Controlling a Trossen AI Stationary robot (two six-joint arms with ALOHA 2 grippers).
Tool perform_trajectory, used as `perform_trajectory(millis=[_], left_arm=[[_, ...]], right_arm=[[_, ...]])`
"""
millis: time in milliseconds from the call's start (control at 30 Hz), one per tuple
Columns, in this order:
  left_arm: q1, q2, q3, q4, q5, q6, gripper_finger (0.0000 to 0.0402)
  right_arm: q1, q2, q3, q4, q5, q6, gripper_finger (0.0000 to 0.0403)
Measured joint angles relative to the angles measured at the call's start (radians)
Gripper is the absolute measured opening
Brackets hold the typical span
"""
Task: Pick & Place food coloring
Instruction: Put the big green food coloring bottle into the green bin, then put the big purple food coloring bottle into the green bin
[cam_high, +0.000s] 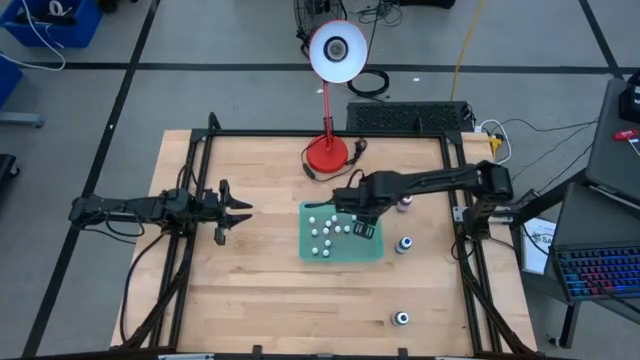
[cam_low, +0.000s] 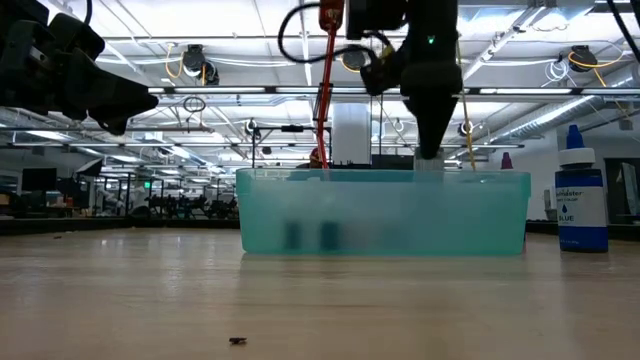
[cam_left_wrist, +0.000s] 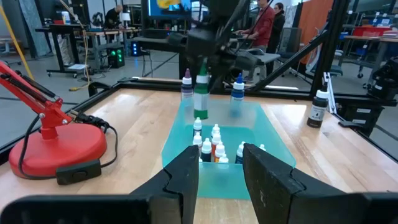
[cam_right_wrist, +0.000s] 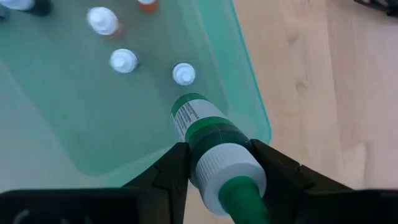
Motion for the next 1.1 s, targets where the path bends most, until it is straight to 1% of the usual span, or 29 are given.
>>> perform_trajectory(millis=[233,433,533,833,900,1000,1100], left_arm=[[0.0,0.0,0.0,0.0,0.0,0.0,0.0127],[0.0,0.0,0.0,0.0,0.0,0.0,0.0127],[0.0,0.0,0.0,0.0,0.0,0.0,0.0127],[0.0,0.0,0.0,0.0,0.0,0.0,0.0127],[0.0,0.0,0.0,0.0,0.0,0.0,0.0127],[0.0,0.0,0.0,0.0,0.0,0.0,0.0127],[0.0,0.0,0.0,0.0,0.0,0.0,0.0127]], right_arm=[[-0.042,0.044,-0.003,0.023,-0.002,-0.029,0.0133],[-0.078,0.043,-0.054,0.067,-0.011,-0.042,0.0133],[-0.086,0.042,-0.092,0.111,-0.055,-0.048,0.0133],[-0.085,0.031,-0.112,0.129,-0.053,-0.01,0.0135],[-0.085,0.022,-0.113,0.127,-0.055,0.012,0.0166],[-0.085,0.003,-0.114,0.13,-0.056,0.058,0.0235],[-0.085,-0.026,-0.113,0.128,-0.056,0.098,0.0278]])
